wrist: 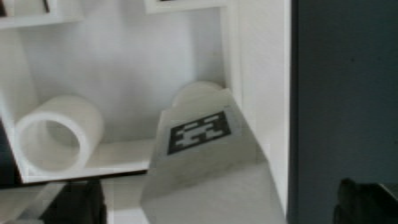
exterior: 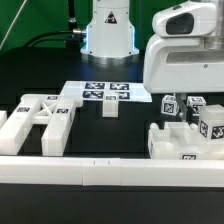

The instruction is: Assemble chair

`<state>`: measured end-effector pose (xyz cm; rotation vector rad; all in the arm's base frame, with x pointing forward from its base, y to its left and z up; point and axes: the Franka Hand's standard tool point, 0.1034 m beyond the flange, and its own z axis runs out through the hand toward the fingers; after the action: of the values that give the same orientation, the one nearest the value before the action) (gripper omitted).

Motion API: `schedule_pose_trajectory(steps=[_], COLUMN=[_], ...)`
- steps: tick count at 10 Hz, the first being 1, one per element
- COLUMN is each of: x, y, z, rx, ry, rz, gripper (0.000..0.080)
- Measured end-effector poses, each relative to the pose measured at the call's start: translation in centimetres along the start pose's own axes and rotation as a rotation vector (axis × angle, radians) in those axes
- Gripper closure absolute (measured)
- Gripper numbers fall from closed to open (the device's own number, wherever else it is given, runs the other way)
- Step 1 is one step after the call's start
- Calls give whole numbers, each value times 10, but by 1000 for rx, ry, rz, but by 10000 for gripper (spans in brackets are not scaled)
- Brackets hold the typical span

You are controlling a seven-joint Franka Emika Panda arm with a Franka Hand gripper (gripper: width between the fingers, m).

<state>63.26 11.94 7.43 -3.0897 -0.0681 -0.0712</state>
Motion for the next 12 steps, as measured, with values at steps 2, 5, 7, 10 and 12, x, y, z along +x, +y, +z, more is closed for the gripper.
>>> schedule_pose_trajectory(steps=[2, 5, 7, 10, 12], x=[0, 1, 1, 1, 1], y=[2, 3, 3, 4, 10], z=[0, 0, 0, 0, 0], rx=[-5, -6, -4, -3, -20], ry=[2, 2, 2, 9, 13], rz=[-109, -126, -83, 214, 377], gripper=[273, 515, 515, 515, 514])
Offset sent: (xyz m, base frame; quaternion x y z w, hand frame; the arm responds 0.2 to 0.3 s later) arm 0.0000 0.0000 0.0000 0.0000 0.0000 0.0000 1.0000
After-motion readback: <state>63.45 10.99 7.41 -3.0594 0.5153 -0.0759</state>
